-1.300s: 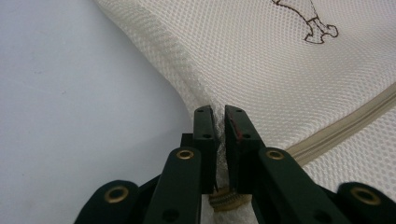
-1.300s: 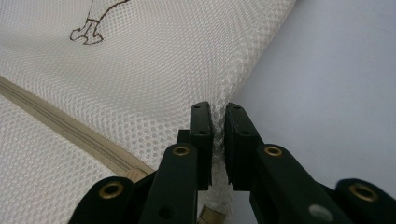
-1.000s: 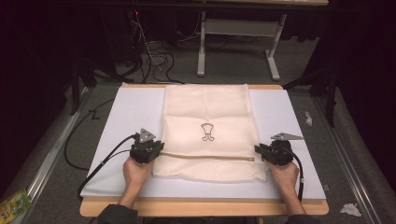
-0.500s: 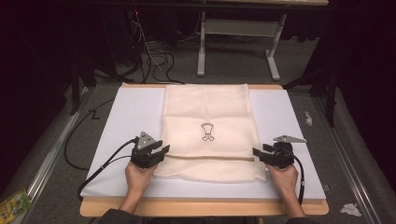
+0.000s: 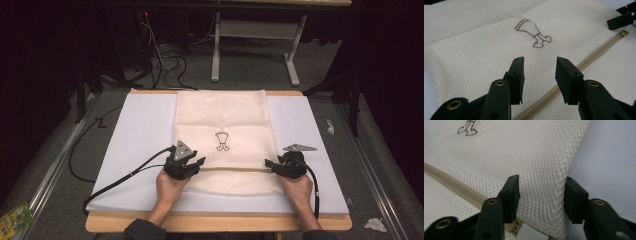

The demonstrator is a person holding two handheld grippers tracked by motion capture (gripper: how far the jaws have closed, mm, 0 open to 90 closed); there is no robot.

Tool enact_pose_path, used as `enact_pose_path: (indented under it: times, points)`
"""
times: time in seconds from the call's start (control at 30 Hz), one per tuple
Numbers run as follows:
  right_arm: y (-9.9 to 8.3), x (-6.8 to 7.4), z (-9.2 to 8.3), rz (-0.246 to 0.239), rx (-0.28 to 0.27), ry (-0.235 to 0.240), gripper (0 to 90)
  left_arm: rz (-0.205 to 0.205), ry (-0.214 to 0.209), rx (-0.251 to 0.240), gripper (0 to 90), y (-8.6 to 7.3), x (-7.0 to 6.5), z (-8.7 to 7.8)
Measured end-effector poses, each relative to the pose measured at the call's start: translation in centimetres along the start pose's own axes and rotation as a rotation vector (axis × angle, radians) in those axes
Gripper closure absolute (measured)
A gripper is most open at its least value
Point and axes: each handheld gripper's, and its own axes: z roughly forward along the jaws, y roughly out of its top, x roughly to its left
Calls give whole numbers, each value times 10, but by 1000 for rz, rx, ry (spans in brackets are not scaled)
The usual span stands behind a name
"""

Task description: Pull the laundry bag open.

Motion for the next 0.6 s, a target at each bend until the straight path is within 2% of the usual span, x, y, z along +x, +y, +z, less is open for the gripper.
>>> enact_pose_path:
  times: [0.03, 0.07, 0.1, 0.13, 0.2, 0.43, 0.6]
  points:
    - [0, 1, 0, -25, 3, -6, 687, 8, -11, 2, 583, 4, -4, 4]
    - [0, 1, 0, -25, 3, -6, 687, 8, -11, 2, 581, 4, -4, 4]
    - [0, 1, 0, -30, 5, -4, 737, 9, -18, 7, 581, 6, -7, 7]
    - [0, -1, -1, -46, 10, 14, 824, 12, -20, 7, 578, 8, -9, 9]
    - [0, -1, -2, -57, 9, 27, 857, 20, -32, 12, 574, 12, -14, 13]
    - [1, -2, -8, -52, -25, 57, 876, 42, -66, 23, 558, 20, -27, 22]
    - [2, -1, -13, -56, -48, 78, 880, 67, -110, 32, 555, 28, -42, 31]
